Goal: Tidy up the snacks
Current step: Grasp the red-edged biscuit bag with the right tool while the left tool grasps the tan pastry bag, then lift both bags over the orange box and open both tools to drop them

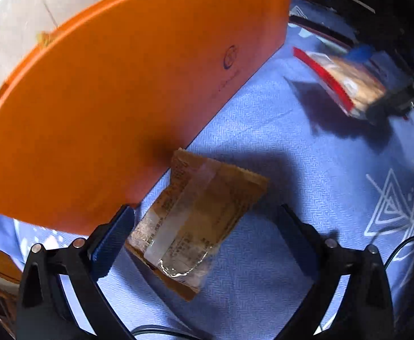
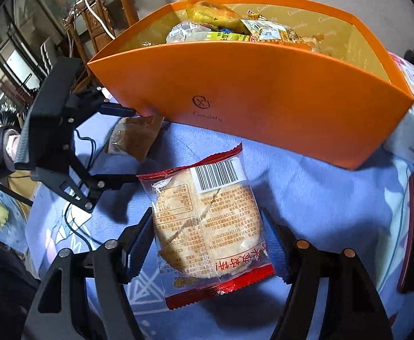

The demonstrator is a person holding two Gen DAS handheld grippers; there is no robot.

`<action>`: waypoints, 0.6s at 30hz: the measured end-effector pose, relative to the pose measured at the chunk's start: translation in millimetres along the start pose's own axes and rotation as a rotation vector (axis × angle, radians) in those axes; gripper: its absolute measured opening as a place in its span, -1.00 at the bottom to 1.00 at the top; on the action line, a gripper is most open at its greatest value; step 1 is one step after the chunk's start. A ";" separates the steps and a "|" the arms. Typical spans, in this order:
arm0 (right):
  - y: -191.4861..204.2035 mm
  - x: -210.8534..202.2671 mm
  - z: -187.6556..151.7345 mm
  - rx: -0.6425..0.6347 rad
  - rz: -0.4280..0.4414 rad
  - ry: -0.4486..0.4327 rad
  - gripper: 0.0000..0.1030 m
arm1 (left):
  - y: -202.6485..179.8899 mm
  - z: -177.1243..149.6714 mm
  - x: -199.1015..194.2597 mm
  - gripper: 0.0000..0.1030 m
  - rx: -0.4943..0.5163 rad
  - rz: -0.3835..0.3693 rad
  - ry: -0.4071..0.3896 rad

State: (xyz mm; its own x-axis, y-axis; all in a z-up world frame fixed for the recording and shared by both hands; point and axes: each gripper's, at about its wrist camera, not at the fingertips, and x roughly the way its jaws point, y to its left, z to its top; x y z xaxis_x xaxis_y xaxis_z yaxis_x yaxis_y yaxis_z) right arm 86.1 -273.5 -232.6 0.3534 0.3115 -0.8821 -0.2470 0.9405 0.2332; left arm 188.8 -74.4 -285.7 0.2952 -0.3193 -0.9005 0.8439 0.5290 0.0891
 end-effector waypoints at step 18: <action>20.2 -27.6 -5.6 0.064 -0.003 -0.084 0.40 | -37.7 -6.9 -49.0 -0.22 -0.210 -0.004 -0.045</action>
State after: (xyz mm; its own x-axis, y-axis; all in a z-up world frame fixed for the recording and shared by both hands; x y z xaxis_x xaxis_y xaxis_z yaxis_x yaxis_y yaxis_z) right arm 66.3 -263.8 -205.8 0.4292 0.3164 -0.8459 -0.1891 0.9473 0.2584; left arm 139.5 -73.3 -247.9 0.3161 -0.3538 -0.8803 0.7347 0.6783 -0.0088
